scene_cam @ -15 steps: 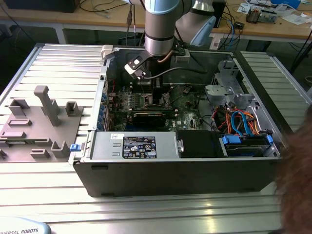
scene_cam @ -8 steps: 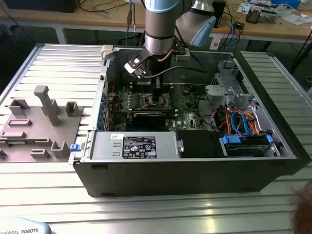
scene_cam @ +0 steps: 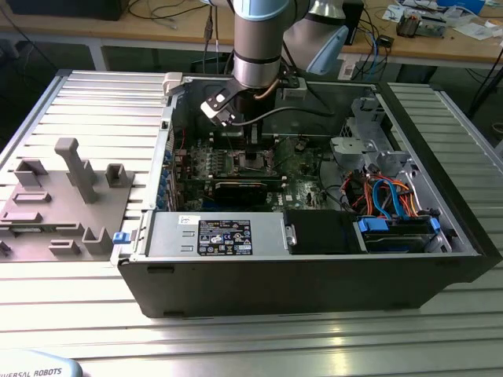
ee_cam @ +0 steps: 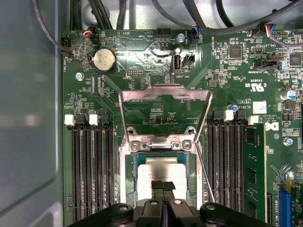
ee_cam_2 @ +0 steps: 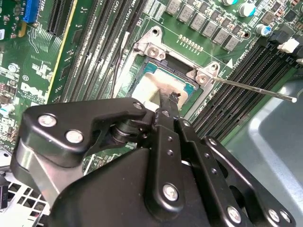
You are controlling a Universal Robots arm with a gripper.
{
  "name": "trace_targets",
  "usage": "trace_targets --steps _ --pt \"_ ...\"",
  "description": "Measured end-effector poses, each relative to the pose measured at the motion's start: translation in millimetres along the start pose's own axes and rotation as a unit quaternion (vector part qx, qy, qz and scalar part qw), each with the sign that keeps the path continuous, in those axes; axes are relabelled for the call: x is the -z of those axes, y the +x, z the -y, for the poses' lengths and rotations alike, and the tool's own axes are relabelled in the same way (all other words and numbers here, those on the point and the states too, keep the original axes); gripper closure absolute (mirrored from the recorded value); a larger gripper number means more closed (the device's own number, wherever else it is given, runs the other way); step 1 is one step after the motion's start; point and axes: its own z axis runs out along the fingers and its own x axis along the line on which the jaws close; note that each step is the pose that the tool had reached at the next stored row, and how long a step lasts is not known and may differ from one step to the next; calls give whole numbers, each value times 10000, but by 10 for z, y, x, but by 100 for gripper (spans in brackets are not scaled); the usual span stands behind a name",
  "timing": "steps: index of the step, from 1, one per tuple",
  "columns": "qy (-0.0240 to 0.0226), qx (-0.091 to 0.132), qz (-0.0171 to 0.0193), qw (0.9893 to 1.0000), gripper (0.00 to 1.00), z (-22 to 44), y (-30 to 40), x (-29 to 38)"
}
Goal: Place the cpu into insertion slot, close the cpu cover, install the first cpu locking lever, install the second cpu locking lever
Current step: 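Place the cpu into insertion slot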
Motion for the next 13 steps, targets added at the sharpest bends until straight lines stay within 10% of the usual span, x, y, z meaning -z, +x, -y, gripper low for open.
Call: trace_targets --steps 13 --pt "6 0 0 10000 89 -29 -4 146"
